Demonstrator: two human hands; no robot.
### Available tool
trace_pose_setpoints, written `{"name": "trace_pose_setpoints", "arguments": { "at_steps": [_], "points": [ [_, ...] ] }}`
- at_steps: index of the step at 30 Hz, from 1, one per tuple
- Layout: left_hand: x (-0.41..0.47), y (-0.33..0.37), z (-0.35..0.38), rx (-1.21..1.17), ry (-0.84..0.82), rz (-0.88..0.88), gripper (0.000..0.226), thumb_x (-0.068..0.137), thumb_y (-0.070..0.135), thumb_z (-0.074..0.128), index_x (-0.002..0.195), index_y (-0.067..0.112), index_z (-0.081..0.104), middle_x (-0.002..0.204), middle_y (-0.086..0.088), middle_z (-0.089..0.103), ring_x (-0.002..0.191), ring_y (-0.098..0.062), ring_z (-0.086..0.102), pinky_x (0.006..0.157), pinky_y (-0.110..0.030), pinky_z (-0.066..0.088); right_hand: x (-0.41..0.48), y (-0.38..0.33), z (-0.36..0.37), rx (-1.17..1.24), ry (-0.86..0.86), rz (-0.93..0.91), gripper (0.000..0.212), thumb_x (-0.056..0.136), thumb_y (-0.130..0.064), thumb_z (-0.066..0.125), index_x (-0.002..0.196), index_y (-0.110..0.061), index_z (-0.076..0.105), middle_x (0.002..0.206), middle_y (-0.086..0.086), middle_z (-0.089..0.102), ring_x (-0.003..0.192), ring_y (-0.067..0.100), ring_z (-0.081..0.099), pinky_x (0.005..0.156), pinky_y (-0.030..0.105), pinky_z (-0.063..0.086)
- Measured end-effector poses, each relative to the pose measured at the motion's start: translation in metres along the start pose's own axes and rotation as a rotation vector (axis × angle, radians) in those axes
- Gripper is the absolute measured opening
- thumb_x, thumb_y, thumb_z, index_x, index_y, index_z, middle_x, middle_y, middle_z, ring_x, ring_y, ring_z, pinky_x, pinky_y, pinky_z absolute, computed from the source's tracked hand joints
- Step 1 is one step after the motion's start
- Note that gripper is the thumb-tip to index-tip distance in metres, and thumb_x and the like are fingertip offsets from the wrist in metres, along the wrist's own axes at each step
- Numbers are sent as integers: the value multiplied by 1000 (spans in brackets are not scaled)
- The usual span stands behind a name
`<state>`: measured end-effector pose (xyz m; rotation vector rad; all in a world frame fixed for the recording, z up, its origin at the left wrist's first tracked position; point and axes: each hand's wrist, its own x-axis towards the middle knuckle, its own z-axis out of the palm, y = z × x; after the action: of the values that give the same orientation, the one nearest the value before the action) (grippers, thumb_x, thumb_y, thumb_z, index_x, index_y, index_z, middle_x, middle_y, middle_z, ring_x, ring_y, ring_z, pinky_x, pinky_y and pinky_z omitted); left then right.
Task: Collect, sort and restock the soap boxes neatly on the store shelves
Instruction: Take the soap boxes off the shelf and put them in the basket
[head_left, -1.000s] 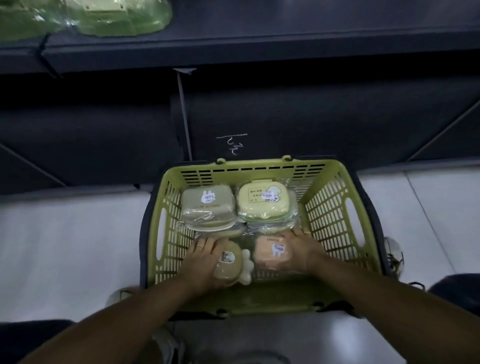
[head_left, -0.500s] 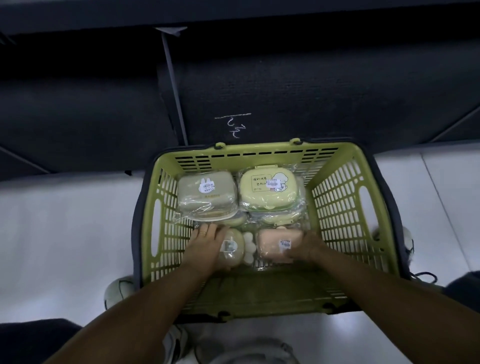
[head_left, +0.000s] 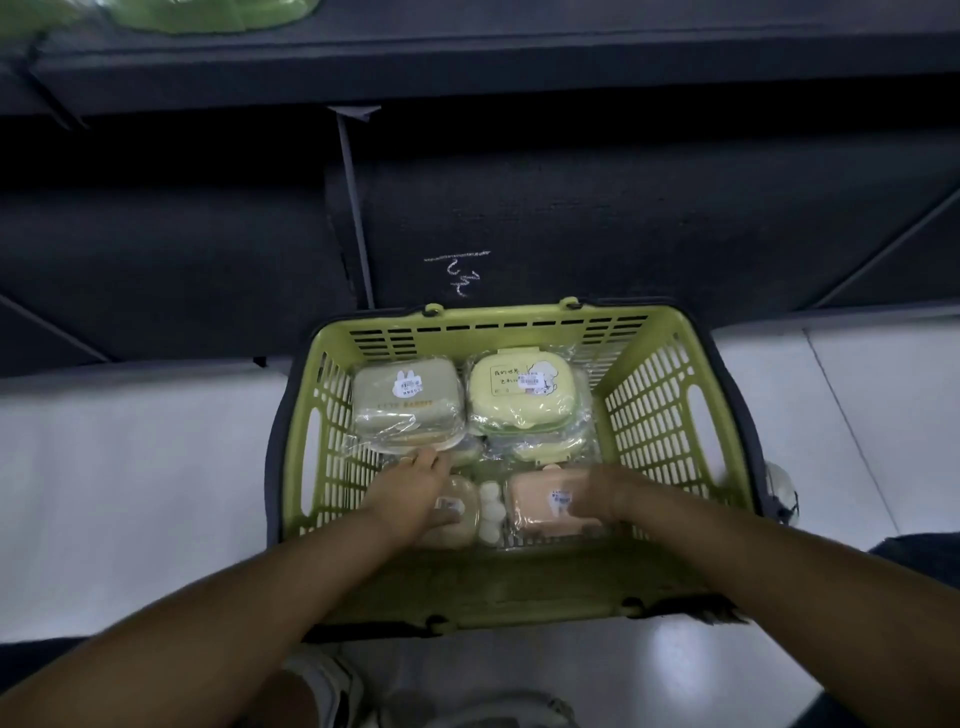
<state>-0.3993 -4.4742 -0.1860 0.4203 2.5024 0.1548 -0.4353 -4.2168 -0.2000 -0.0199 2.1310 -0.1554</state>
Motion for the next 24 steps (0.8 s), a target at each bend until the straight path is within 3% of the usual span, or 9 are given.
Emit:
{"name": "trace_pose_setpoints", "arguments": {
  "at_steps": [2, 5, 8, 11, 13, 16, 19, 21, 24],
  "points": [
    [-8, 12, -35, -62, 27, 105, 64, 92, 51, 56, 149, 33, 32, 151, 4, 39, 127, -18, 48, 104, -33, 40, -23, -6, -33, -92, -87, -93, 48, 92, -43, 58, 131, -15, 52, 118, 5, 59, 103, 20, 58, 82, 30, 48],
    [-17, 38, -112, -28, 129, 299, 50, 94, 55, 49, 138, 32, 48, 136, 9, 54, 119, -11, 52, 98, -27, 41, -77, -19, -100, -151, -101, -328, 56, 93, -44, 59, 140, -16, 45, 135, 5, 53, 113, 19, 54, 90, 31, 46],
    [-21, 69, -198, -18, 417, 446, 58, 89, 67, 38, 125, 27, 61, 120, 9, 63, 109, -11, 57, 92, -27, 44, -136, -24, -178, 33, 65, -531, 49, 91, -37, 64, 134, -16, 51, 125, 2, 60, 112, 18, 58, 98, 30, 47],
    [-12, 89, -272, -109, 756, 561, 49, 89, 57, 41, 111, 21, 67, 103, 5, 66, 97, -12, 58, 84, -27, 43, -184, -9, -251, 434, 229, -694, 30, 87, -31, 67, 115, -23, 59, 109, 2, 66, 101, 14, 63, 90, 30, 49],
    [-1, 102, -314, -110, 910, 567, 40, 93, 49, 49, 113, 19, 65, 105, 2, 65, 98, -15, 56, 84, -26, 39, -200, 10, -292, 627, 419, -719, 27, 86, -28, 63, 112, -22, 60, 110, 7, 68, 98, 15, 67, 88, 31, 53],
    [33, 113, -362, -58, 930, 481, 44, 96, 42, 56, 130, 14, 56, 127, -5, 56, 119, -21, 49, 97, -26, 33, -194, 46, -345, 769, 878, -655, 16, 91, -22, 64, 106, -16, 63, 100, 4, 67, 86, 11, 66, 82, 28, 53],
    [78, 117, -397, 44, 835, 331, 66, 96, 50, 50, 148, 12, 35, 151, -10, 34, 138, -29, 32, 115, -37, 25, -166, 92, -395, 646, 1315, -378, 49, 83, -41, 73, 121, -14, 60, 116, 4, 56, 107, 15, 53, 93, 22, 43],
    [107, 119, -415, 60, 779, 229, 74, 96, 53, 47, 153, 12, 23, 159, -12, 18, 145, -31, 18, 118, -39, 16, -151, 119, -422, 588, 1404, -207, 69, 78, -49, 73, 133, -15, 49, 139, 11, 40, 128, 28, 39, 109, 34, 35],
    [149, 122, -435, 29, 756, 124, 79, 95, 56, 46, 154, 12, 17, 162, -12, 11, 149, -29, 9, 119, -38, 10, -131, 146, -456, 503, 1402, -32, 89, 78, -47, 75, 146, -14, 29, 152, 15, 19, 140, 36, 21, 114, 42, 26]
  ]
}}
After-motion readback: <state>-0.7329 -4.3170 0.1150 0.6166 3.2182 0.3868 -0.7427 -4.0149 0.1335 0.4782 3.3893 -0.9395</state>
